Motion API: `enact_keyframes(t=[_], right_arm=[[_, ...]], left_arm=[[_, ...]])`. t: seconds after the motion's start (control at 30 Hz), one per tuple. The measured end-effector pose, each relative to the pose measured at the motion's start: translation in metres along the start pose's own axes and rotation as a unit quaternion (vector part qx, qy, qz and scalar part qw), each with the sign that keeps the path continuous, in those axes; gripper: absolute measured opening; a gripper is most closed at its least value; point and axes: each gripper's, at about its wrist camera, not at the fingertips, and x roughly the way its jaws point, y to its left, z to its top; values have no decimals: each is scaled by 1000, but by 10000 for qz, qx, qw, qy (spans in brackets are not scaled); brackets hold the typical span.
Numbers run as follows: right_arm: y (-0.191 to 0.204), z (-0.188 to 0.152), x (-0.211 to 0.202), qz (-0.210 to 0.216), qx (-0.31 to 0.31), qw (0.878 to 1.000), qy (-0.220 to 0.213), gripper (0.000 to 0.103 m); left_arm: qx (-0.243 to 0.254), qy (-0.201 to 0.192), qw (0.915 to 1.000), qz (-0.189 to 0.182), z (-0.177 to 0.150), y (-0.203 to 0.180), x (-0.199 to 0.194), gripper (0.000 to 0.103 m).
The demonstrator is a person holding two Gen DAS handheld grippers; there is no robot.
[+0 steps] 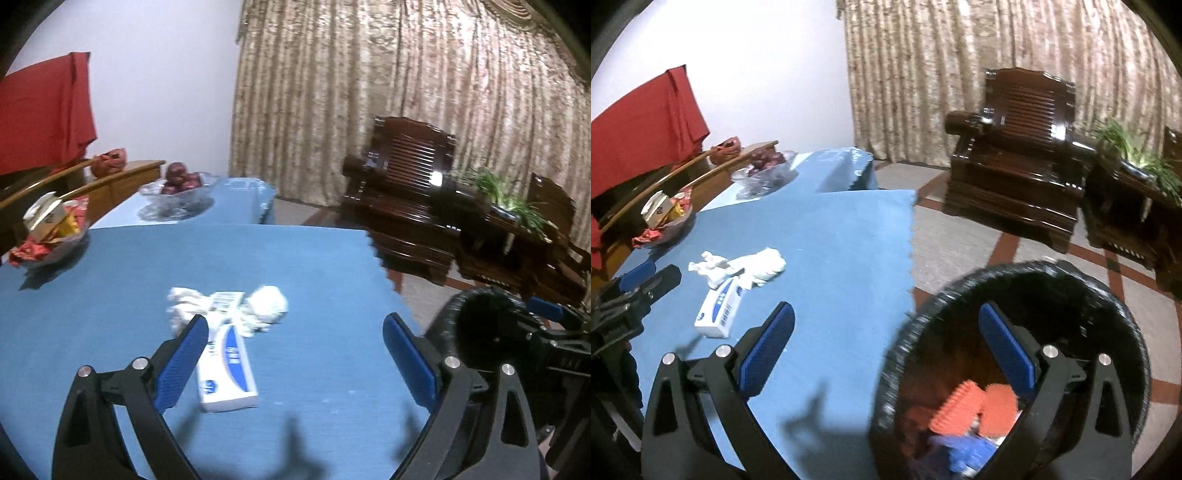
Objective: Collect trash
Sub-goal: 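Grasp a white tissue with the left gripper while the right gripper grasps another tissue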
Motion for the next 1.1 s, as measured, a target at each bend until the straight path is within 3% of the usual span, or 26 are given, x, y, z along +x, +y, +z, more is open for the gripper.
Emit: enact_keyframes(t=[0.4,0.53,0.93,1.1], right_arm=[[62,22,67,315,-263,9991,104,97],[83,26,96,376,-411,9982,218,97],[142,34,177,688,-912,9918,565,97],[157,35,198,820,-954,9896,692,97]], left_arm=[[-372,23,9984,433,3,71,25,92],[-489,151,9975,494,5,90,46,87],[-660,492,9956,438,-2,120,101,80],[-745,677,9945,303,-8,126,117,68]])
